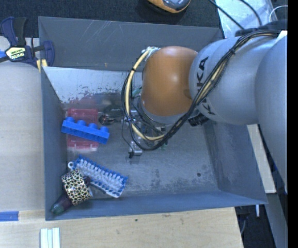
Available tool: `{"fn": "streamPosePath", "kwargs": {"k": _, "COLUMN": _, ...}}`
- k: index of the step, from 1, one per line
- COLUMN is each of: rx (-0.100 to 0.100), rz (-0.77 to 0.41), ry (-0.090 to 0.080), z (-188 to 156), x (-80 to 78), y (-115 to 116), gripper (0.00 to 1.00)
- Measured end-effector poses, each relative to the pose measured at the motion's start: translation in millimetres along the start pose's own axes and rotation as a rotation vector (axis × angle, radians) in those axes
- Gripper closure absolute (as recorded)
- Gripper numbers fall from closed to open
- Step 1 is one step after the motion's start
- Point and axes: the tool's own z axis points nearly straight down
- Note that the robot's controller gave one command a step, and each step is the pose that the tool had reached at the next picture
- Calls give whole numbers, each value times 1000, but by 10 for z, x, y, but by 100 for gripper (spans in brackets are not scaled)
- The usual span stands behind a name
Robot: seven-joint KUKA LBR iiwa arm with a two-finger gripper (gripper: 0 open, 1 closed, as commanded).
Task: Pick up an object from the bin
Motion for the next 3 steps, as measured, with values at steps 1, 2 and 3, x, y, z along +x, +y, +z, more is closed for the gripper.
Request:
{"fn": "streamPosePath", "kwargs": {"k": 1, "rx": -1, "rz": 4, "ry": -9, "z": -49, "x": -20, "y": -5, "gripper": 0}}
{"fn": "streamPosePath", "kwargs": {"k": 2, "rx": 7, "rz": 43, "ry": -15, "z": 632, "x": -406, "y": 697, "gripper": 0}}
{"fn": "streamPosePath", "kwargs": {"k": 3, "rx": 1, "rz": 31, "ry": -10, "z": 432, "x": -449, "y": 702, "gripper": 0}}
